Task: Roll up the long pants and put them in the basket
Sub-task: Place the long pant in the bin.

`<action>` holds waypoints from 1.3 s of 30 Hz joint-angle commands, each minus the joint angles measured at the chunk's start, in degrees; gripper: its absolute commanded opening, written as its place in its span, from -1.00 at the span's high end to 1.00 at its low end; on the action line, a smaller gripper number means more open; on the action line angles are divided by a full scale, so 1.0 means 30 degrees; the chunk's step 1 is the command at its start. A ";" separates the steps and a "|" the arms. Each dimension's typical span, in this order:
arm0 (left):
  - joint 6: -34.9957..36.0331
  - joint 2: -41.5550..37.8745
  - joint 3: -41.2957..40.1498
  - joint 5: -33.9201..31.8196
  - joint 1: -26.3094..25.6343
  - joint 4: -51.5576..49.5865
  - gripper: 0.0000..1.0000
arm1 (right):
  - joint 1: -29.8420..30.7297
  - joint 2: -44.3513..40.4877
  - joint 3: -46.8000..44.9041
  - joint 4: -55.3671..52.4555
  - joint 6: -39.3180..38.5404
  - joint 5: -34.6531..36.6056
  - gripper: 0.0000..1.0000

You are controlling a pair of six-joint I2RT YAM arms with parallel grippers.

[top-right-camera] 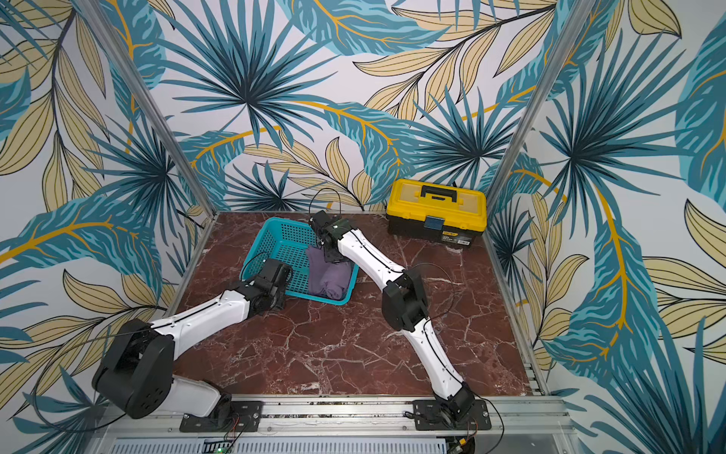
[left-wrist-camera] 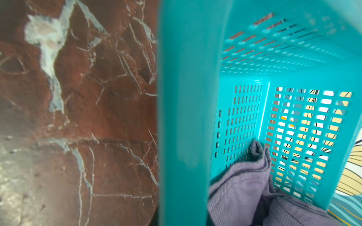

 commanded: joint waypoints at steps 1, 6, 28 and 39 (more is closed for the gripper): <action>-0.0060 -0.0094 0.2872 -0.2978 -0.0826 -0.1498 1.00 | 0.0182 0.2305 0.1577 -0.2678 -0.1482 0.7224 0.67; -0.1050 0.0569 0.3840 -0.3380 -0.2593 -0.3031 1.00 | 0.0386 0.4099 0.2161 -0.3452 0.0484 0.6243 0.59; -0.6132 -0.0227 -0.2252 -0.3975 -0.2697 0.0615 1.00 | 0.0287 -0.3357 -0.1313 0.5015 0.2480 -0.2653 -0.99; -0.5242 0.0172 -0.1959 -0.2552 -0.1843 0.1694 1.00 | 0.0269 -0.5402 -0.6465 1.0260 0.1277 -1.0944 -0.94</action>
